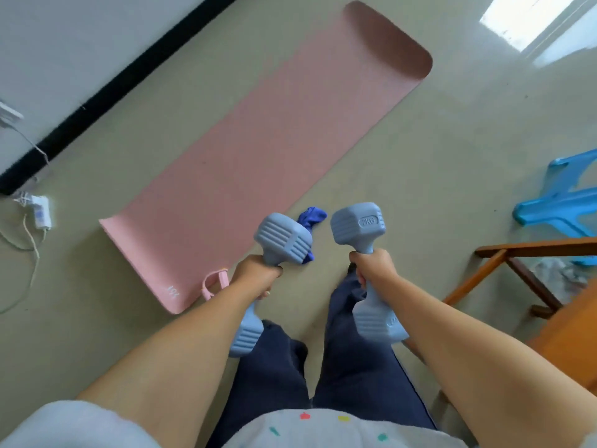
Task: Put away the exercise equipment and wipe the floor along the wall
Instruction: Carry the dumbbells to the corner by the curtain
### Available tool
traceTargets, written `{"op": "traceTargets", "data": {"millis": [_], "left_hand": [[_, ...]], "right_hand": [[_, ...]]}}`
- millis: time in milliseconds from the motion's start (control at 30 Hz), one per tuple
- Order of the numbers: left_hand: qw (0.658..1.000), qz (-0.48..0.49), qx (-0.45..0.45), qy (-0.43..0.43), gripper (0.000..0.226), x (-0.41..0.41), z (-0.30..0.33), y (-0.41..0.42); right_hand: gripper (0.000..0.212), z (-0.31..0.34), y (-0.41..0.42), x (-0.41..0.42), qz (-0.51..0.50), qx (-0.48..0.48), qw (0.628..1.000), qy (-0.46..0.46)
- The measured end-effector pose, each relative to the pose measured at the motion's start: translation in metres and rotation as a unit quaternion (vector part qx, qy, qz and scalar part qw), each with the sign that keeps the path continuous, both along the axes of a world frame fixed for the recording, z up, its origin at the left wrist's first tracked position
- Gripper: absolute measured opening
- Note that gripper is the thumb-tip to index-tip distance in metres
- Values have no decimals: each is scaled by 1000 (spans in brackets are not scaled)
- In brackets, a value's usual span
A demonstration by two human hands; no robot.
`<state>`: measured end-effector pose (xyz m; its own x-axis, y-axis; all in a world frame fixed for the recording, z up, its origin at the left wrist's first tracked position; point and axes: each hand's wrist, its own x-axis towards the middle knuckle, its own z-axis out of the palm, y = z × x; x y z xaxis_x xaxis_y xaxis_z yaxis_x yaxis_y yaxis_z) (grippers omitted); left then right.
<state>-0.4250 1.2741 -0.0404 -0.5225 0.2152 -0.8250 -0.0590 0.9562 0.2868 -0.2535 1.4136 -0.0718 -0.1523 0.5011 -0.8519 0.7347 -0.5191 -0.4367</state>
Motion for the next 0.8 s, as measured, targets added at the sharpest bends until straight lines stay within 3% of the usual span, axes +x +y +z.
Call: {"op": "traceTargets", "data": {"millis": [133,367,467,800], "left_hand": [[1000,-19,7,11,10,19,19,85],[996,-76,45,2,21,46,30,255],[993,-93,76,-1,8,43,28,318],[979,-160,124,-13,6,2,19,547]], "right_hand": [[16,12,76,30,-29,-11,999,20],[12,31,211,87,-109,20,994,15],[13,36,264,101,-138,44,989,4],[7,49,473,81,-216,107,971,-13]]}}
